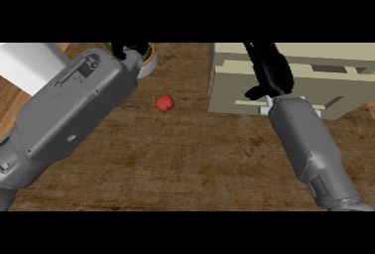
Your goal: Pick up the can, place it into the drawer and close the drawer
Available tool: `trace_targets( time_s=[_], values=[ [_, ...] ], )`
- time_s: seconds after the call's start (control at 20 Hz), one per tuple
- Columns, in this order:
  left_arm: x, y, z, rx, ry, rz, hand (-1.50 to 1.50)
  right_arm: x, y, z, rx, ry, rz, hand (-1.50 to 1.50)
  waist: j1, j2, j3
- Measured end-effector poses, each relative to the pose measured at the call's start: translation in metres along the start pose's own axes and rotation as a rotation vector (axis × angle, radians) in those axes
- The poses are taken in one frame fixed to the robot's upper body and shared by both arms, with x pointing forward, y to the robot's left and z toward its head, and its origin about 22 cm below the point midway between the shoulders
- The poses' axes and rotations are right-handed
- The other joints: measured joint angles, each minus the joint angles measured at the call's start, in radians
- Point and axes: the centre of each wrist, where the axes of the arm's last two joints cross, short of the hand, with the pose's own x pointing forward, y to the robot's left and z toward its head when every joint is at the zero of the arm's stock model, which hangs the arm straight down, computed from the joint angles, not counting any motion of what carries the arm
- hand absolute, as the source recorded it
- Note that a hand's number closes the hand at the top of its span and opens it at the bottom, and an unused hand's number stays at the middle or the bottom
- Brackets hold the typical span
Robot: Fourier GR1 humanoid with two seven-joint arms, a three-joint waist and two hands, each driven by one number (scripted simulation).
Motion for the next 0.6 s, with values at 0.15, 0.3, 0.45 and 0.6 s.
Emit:
trace_targets(
  time_s=[0.15,0.3,0.45,0.6],
  values=[
    [0.003,0.002,0.004,-0.008,0.000,-0.001,-1.50,-0.005,0.001,-0.006,-0.026,0.012,0.007,-1.50,0.007,0.005,0.002],
    [0.008,0.002,0.005,-0.005,-0.003,-0.002,-1.50,-0.006,0.002,-0.011,-0.049,0.030,0.024,-1.50,0.011,0.011,0.005],
    [0.007,0.005,0.010,-0.014,-0.008,-0.004,-1.50,-0.010,0.000,-0.017,-0.065,0.052,0.031,-1.50,0.019,0.019,0.011],
    [0.013,0.010,0.010,-0.016,-0.011,-0.003,-1.50,-0.014,-0.005,-0.025,-0.076,0.065,0.034,-1.50,0.022,0.026,0.015]
  ],
)
